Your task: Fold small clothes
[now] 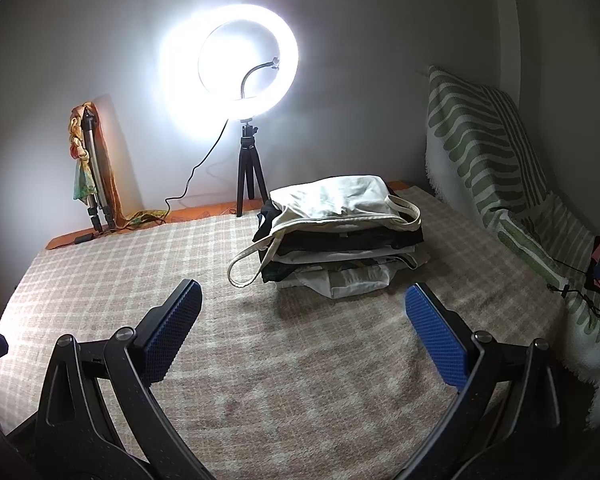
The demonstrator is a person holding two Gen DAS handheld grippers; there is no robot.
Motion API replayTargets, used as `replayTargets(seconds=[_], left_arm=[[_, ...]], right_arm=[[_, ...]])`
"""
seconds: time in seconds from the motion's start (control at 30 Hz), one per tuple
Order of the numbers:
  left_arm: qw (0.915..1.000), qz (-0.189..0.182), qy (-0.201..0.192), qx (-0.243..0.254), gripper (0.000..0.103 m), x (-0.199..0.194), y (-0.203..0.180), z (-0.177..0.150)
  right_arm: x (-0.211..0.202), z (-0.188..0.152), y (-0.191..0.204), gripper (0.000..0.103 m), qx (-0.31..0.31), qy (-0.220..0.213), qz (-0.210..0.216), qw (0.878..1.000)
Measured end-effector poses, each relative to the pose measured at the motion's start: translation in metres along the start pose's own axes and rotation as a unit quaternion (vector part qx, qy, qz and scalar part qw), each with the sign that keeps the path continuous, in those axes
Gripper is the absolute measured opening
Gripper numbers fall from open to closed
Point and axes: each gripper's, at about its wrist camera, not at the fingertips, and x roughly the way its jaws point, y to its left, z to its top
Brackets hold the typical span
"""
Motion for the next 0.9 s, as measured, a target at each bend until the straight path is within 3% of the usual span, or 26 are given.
replayTargets(seconds=[0.9], left_arm=[[1.0000,0.002,-0.005,0.007,0.102,-0.0062,0.0049,0.0019]], right_arm=[[-0.0026,-0.0041,-0.0024,0.103,0.011,0.003,-0.007,1.000]])
